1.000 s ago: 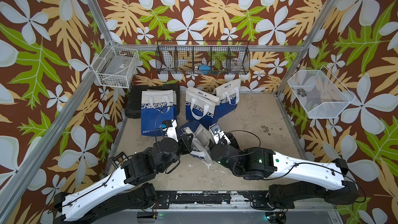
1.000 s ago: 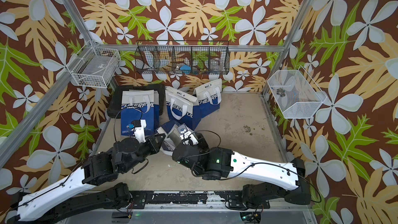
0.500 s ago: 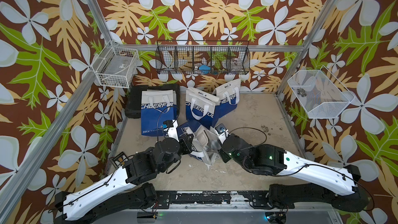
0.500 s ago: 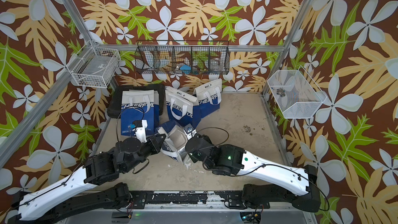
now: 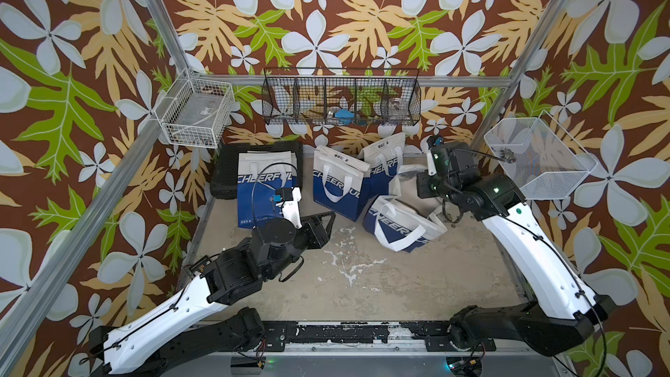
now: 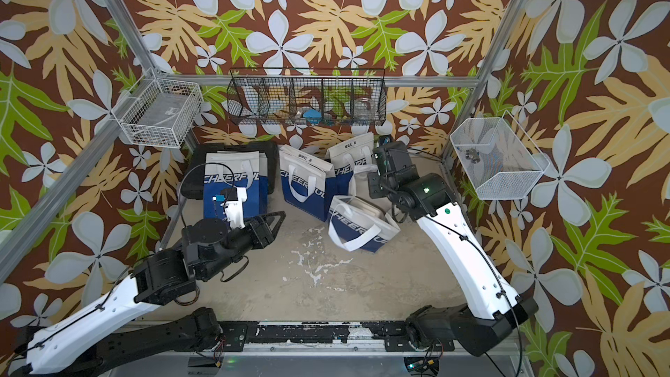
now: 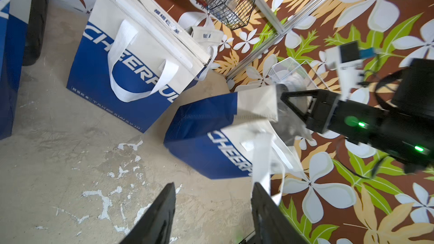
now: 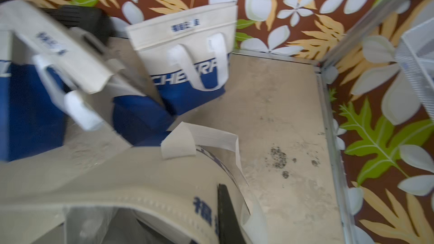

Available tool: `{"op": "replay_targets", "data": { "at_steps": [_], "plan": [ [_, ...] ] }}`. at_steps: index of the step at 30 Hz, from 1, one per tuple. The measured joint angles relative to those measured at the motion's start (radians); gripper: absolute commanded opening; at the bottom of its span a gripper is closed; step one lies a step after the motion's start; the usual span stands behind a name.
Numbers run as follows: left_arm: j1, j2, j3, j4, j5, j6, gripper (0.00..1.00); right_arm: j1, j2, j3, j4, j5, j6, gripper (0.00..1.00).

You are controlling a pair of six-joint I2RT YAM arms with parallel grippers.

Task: Open the takeout bag
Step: Place the takeout bag at the center of the board.

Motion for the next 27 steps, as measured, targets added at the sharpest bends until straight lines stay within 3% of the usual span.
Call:
{"op": "replay_targets", "data": {
  "at_steps": [7,14,19,22,27],
  "plan": [
    [0.001,-0.105,0.008,-0.1,-0.029,0.018,0.56,-0.241,0.134,0.056,-0.018,-0.084,-0.067,0.0],
    [0.001,-0.173,-0.002,-0.194,-0.078,0.019,0.58,-0.405,0.253,0.099,0.018,-0.249,-0.076,0.0],
    [0.001,-0.186,-0.014,-0.229,-0.091,0.018,0.58,-0.47,0.279,0.091,0.045,-0.301,-0.073,0.37],
    [0.001,-0.185,-0.019,-0.237,-0.092,0.017,0.59,-0.488,0.281,0.113,0.037,-0.296,-0.071,0.53],
    [0.001,-0.179,-0.032,-0.237,-0.105,0.018,0.6,-0.432,0.237,0.196,0.039,-0.263,-0.072,0.67]
  ]
}}
